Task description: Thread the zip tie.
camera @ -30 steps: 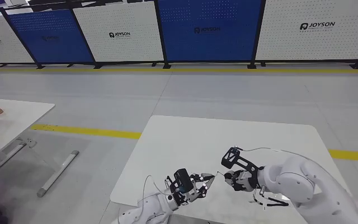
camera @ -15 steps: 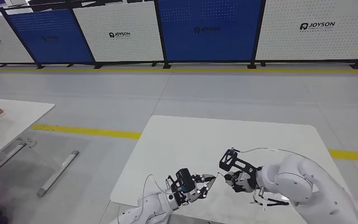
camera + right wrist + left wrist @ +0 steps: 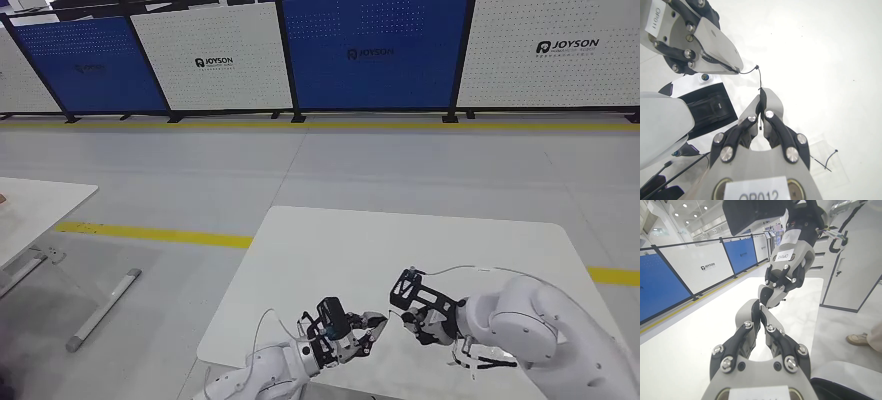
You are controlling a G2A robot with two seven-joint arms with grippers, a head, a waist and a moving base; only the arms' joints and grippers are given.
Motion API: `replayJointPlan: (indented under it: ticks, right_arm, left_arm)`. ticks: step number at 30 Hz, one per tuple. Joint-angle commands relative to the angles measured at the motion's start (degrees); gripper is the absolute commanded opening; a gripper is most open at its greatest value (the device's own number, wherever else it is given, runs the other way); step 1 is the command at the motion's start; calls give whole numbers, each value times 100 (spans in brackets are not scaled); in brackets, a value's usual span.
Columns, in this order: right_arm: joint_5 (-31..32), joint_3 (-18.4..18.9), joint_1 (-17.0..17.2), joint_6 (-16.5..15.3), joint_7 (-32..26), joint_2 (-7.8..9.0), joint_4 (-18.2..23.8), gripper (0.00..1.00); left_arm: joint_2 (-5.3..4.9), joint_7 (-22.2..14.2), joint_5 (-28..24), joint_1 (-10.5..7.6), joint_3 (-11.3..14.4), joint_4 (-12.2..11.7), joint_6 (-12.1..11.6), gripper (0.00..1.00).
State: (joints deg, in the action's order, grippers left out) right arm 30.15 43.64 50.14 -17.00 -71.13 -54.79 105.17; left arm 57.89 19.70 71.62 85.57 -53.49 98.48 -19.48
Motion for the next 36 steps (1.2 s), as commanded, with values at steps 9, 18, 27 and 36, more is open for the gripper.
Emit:
replayJointPlan:
  ticks: [9, 18, 27, 36]
  right_arm:
    - [26, -23, -55, -68, -53, -26, 18, 0]
    - [-25, -28, -62, -126, -22, -47, -23, 0]
    - [-89, 40, 9, -185, 74, -40, -67, 6]
    - [-78, 94, 94, -175, 101, -27, -40, 18]
  left_arm:
    - [-155, -389, -225, 19, 20, 216, 0, 0]
    - [-306, -391, -483, -102, 110, 252, 0, 0]
    - [-352, -404, -482, -168, 141, 191, 0, 0]
    - [-332, -396, -369, -134, 120, 183, 109, 0]
